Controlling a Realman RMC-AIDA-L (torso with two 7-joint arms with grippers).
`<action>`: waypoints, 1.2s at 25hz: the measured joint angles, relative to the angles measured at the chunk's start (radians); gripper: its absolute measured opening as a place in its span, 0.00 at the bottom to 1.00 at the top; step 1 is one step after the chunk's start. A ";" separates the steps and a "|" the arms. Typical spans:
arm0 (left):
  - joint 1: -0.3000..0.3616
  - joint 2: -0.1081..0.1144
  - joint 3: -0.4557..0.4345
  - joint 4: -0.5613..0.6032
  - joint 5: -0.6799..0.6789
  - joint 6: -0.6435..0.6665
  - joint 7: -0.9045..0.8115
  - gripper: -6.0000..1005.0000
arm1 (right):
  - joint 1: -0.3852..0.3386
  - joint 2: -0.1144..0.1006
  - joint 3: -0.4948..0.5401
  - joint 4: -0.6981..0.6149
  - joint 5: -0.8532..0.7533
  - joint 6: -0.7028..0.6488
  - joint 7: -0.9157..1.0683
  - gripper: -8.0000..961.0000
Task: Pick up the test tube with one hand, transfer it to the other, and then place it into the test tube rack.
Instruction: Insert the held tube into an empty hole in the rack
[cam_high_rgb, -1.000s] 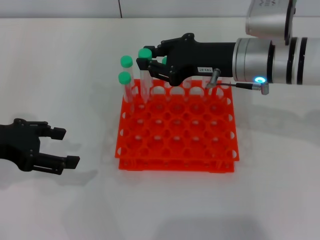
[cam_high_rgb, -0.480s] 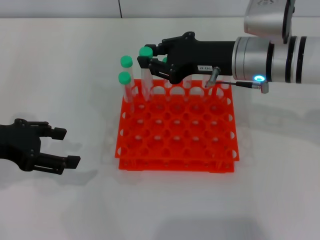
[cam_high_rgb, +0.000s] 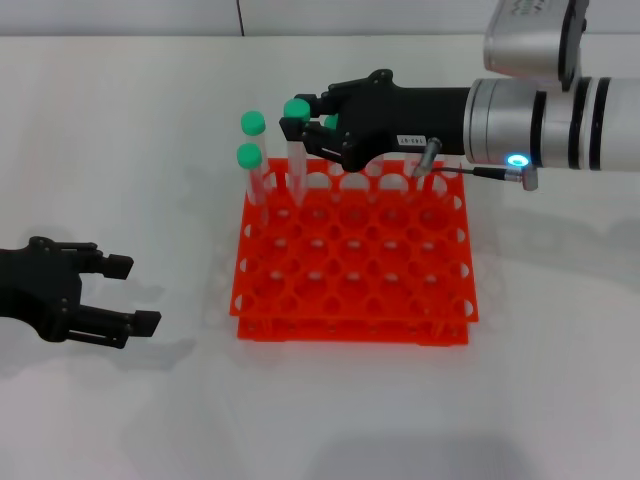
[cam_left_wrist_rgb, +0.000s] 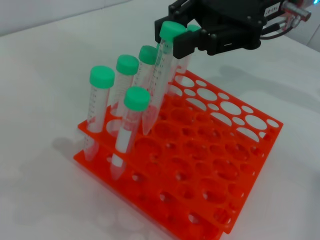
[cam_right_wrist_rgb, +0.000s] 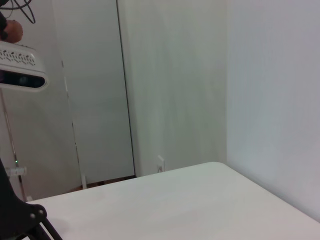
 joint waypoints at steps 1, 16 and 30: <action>0.000 0.000 0.000 0.000 0.000 0.000 0.000 0.89 | 0.000 0.000 -0.002 0.000 0.000 0.001 0.000 0.28; 0.001 0.000 0.000 -0.005 0.001 0.000 0.006 0.89 | 0.000 0.002 -0.020 0.014 0.000 0.024 0.000 0.28; -0.005 0.000 -0.001 -0.027 -0.003 -0.007 0.017 0.89 | 0.002 0.001 -0.020 0.035 0.002 0.028 0.000 0.28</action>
